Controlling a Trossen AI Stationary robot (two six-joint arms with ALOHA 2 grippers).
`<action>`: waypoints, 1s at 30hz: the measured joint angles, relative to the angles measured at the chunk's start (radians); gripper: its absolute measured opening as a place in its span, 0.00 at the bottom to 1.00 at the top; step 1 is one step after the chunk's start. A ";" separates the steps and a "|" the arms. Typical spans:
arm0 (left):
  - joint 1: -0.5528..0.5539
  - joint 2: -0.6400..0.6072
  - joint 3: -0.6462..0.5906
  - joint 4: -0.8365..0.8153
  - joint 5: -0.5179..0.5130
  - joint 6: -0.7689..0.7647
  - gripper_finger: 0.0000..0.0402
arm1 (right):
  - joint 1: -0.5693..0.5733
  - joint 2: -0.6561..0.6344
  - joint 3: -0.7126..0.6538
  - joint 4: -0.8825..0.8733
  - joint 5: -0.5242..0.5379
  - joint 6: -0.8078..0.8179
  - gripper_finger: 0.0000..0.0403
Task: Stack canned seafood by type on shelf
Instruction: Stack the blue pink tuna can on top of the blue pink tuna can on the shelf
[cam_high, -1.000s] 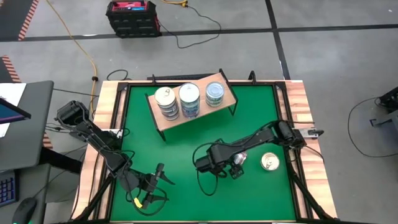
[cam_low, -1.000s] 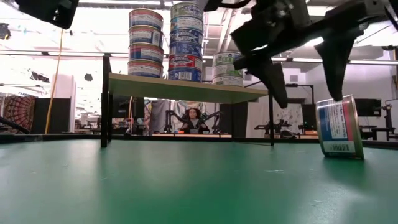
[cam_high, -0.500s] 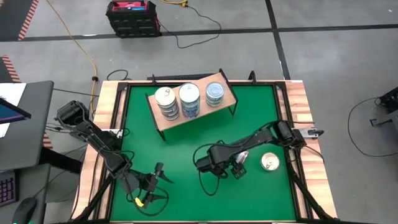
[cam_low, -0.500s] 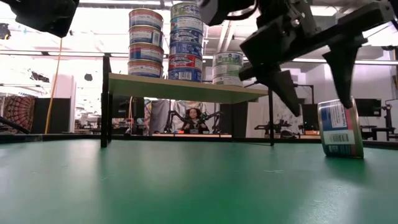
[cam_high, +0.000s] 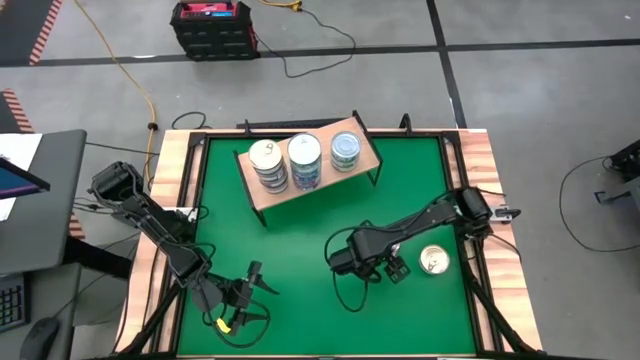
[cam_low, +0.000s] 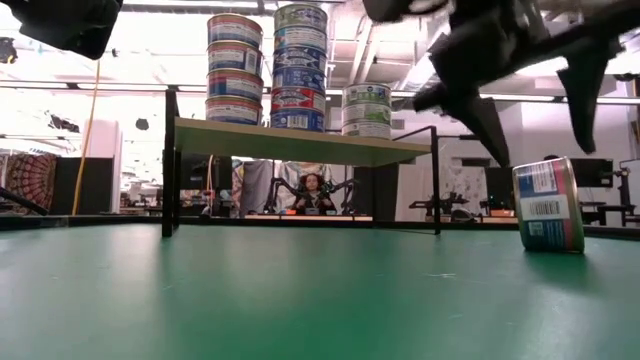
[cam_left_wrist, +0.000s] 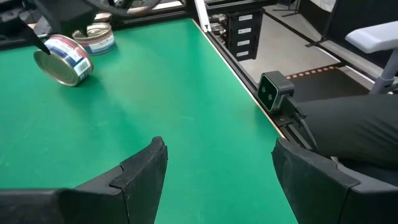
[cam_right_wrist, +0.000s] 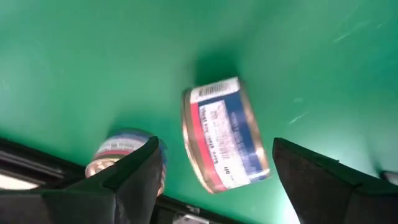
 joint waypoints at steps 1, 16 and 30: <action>0.000 0.000 0.000 0.000 0.000 0.000 0.69 | -0.001 -0.002 -0.018 0.001 0.001 0.000 0.82; 0.000 0.000 0.000 -0.007 -0.013 0.003 0.69 | 0.019 -0.005 -0.187 0.039 0.114 -0.117 0.81; 0.000 0.000 0.000 -0.010 -0.028 0.018 0.69 | 0.016 -0.005 -0.264 0.106 0.124 -0.116 0.54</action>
